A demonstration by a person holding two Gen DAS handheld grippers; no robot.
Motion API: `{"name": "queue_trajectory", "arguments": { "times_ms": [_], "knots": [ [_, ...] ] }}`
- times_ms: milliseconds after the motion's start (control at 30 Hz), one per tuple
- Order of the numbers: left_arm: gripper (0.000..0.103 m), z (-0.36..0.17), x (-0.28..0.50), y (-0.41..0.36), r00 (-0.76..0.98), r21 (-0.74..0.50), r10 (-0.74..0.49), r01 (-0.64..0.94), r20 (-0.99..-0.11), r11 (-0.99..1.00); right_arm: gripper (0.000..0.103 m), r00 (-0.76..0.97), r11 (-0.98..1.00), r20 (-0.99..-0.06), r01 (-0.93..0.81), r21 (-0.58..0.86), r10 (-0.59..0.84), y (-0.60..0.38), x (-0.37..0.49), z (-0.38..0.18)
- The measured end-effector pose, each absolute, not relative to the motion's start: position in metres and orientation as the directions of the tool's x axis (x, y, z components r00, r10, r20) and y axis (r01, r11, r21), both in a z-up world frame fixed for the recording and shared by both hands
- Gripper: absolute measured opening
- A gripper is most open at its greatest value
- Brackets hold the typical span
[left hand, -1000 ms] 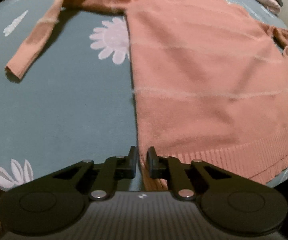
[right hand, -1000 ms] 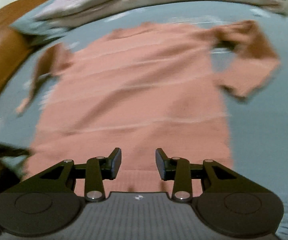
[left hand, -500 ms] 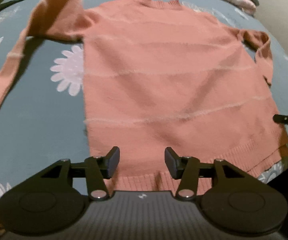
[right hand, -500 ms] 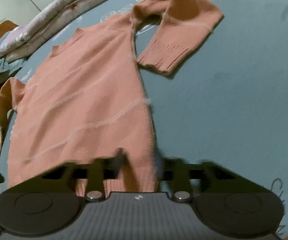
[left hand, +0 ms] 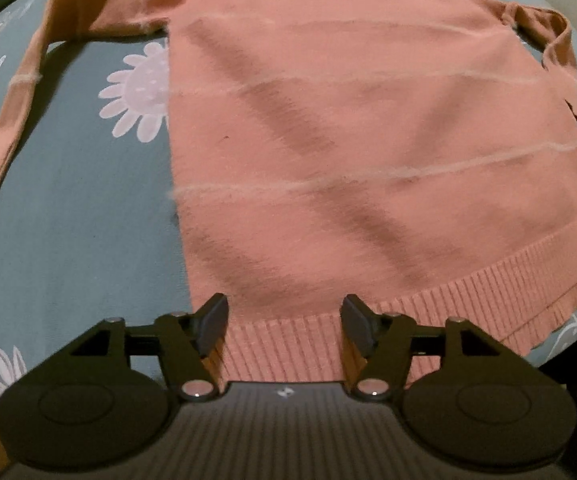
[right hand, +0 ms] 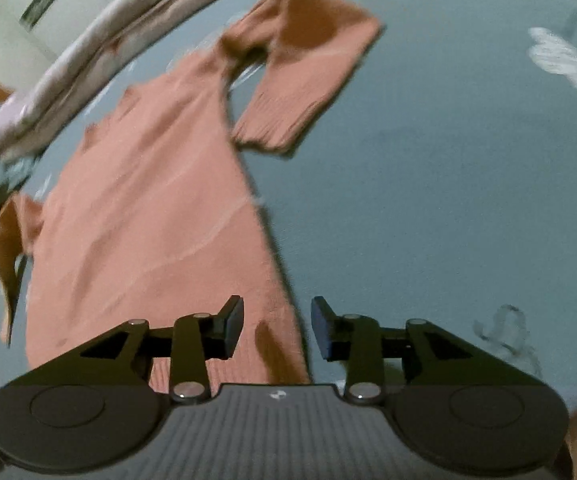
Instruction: Fold clothes
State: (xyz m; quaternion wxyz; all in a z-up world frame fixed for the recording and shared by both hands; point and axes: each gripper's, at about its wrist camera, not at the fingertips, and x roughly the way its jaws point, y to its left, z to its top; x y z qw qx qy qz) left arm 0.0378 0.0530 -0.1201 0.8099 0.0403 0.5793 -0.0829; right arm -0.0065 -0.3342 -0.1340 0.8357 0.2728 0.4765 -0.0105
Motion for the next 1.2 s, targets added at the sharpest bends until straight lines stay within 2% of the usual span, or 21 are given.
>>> {"name": "queue_trajectory", "arguments": {
  "times_ms": [267,300,333,367,433,500,633,733,833,900,967,1067,1200],
  "knots": [
    [0.067,-0.118,0.036,0.049,0.322,-0.013,-0.073,0.187,-0.944,0.982,0.043,0.413,0.895,-0.855,0.172,0.411,0.314,-0.307,-0.034,-0.139],
    [0.068,-0.118,0.035,0.049,0.322,-0.012,-0.074,0.189,-0.944,0.982,0.033,0.412,0.897,-0.853,0.157,0.413,0.320,-0.302,-0.036,-0.141],
    [0.068,-0.118,0.035,0.049,0.322,-0.012,-0.074,0.192,-0.944,0.981,0.016,0.407,0.908,-0.859,0.139,0.396,0.312,-0.295,-0.037,-0.142],
    [0.068,-0.117,0.034,0.049,0.321,-0.011,-0.074,0.194,-0.944,0.981,0.008,0.398,0.925,-0.870,0.117,0.361,0.290,-0.288,-0.038,-0.142],
    [0.069,-0.118,0.033,0.036,0.326,-0.007,-0.057,0.151,-0.944,0.988,0.008,0.396,0.957,-0.893,0.102,0.272,0.212,-0.278,-0.041,-0.138],
    [0.072,-0.121,0.033,0.021,0.334,-0.002,-0.036,0.099,-0.942,0.995,0.008,0.394,0.959,-0.902,0.136,0.249,0.178,-0.282,-0.045,-0.134],
    [0.073,-0.125,0.033,0.025,0.339,0.005,-0.031,0.107,-0.940,0.994,0.008,0.372,0.952,-0.911,0.168,0.255,0.178,-0.293,-0.053,-0.136],
    [0.073,-0.128,0.036,0.025,0.334,0.015,-0.025,0.116,-0.942,0.993,0.017,0.365,0.960,-0.916,0.155,0.234,0.165,-0.291,-0.049,-0.132],
    [0.074,-0.133,0.040,0.026,0.331,0.022,-0.020,0.123,-0.943,0.992,0.037,0.432,0.957,-0.889,0.161,0.242,0.152,-0.299,-0.044,-0.118],
    [0.075,-0.137,0.043,0.028,0.329,0.021,-0.019,0.119,-0.944,0.993,0.045,0.474,0.952,-0.869,0.176,0.250,0.141,-0.303,-0.038,-0.112],
    [0.075,-0.141,0.046,0.030,0.327,0.019,-0.020,0.115,-0.945,0.993,0.046,0.481,0.947,-0.865,0.183,0.263,0.147,-0.305,-0.029,-0.113],
    [0.077,-0.146,0.051,0.035,0.324,0.013,-0.024,0.112,-0.946,0.994,0.056,0.493,0.942,-0.857,0.190,0.275,0.150,-0.304,-0.016,-0.123],
    [0.083,-0.152,0.058,0.040,0.316,0.015,-0.018,0.102,-0.948,0.995,0.056,0.512,0.898,-0.828,0.218,0.382,0.228,-0.308,0.001,-0.139]
  ]
}}
